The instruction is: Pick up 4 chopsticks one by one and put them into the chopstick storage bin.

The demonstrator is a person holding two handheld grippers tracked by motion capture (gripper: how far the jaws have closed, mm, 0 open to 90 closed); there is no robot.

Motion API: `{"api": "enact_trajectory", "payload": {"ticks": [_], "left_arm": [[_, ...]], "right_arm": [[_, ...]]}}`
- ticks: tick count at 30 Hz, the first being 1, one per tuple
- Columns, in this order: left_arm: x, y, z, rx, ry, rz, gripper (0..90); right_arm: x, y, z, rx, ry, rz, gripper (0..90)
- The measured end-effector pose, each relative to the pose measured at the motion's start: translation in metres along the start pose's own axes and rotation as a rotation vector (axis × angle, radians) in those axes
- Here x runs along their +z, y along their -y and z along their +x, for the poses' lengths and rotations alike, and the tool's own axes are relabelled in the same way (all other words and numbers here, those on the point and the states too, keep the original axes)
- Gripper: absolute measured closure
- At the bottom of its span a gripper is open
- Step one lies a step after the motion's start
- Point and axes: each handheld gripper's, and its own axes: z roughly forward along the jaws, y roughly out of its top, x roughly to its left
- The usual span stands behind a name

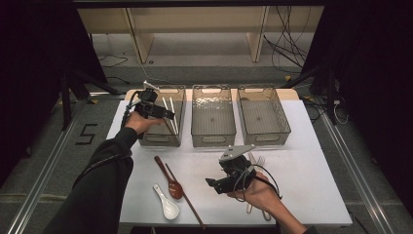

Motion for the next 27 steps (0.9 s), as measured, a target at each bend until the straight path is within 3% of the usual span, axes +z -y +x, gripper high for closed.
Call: {"api": "enact_trajectory", "payload": {"ticks": [3, 10, 20, 27], "left_arm": [[-0.003, 0.001, 0.003, -0.003, -0.004, 0.016, 19.3], [-0.012, 0.004, 0.005, -0.027, 0.019, -0.032, 19.4], [-0.043, 0.021, -0.003, -0.039, 0.122, -0.161, 18.5], [-0.071, 0.043, -0.016, 0.004, 0.155, -0.238, 17.4]], "right_arm": [[0.0, 0.0, 0.0, -0.001, 0.0, 0.0, 28.3], [0.0, 0.0, 0.0, 0.002, 0.001, 0.0, 28.3], [0.001, 0.0, 0.001, 0.001, 0.0, 0.008, 28.3], [0.004, -0.001, 0.005, -0.001, 0.001, 0.023, 28.3]]}}
